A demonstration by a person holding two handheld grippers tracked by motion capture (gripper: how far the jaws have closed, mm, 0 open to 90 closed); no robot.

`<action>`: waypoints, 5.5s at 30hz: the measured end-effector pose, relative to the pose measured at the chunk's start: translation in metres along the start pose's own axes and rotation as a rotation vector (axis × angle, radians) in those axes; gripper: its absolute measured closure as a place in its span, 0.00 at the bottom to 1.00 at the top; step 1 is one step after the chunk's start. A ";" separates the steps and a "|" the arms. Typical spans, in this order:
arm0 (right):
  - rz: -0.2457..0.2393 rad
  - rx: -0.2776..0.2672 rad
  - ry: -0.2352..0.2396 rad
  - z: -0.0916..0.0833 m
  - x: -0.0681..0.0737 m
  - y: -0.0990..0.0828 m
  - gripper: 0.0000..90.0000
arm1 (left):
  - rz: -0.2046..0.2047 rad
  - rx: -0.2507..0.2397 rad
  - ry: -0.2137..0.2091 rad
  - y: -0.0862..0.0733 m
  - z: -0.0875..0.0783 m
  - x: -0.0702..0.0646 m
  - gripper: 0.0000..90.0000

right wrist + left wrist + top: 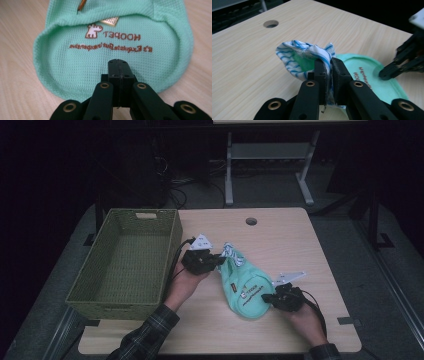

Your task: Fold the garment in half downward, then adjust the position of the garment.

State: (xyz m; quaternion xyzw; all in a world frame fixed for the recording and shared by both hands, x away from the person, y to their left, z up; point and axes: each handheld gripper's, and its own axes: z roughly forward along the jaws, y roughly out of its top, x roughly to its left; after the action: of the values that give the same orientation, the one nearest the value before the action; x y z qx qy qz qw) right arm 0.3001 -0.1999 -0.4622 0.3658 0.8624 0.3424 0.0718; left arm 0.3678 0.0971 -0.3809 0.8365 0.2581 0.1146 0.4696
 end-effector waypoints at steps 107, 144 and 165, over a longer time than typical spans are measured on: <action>0.087 -0.163 -0.080 -0.067 -0.031 -0.022 1.00 | 0.127 0.176 -0.363 -0.013 0.092 -0.079 0.98; 0.027 -0.124 -0.007 -0.011 -0.032 0.041 1.00 | 0.041 0.200 -0.291 -0.033 0.043 -0.052 1.00; 0.049 0.000 0.008 0.016 -0.042 0.029 1.00 | 0.096 0.335 -0.251 -0.050 0.069 -0.056 1.00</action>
State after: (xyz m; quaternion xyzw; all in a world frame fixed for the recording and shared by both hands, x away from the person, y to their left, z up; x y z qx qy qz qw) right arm 0.3529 -0.2052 -0.4613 0.3854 0.8536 0.3455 0.0598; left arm 0.3342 0.0378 -0.4566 0.9219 0.1728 -0.0127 0.3466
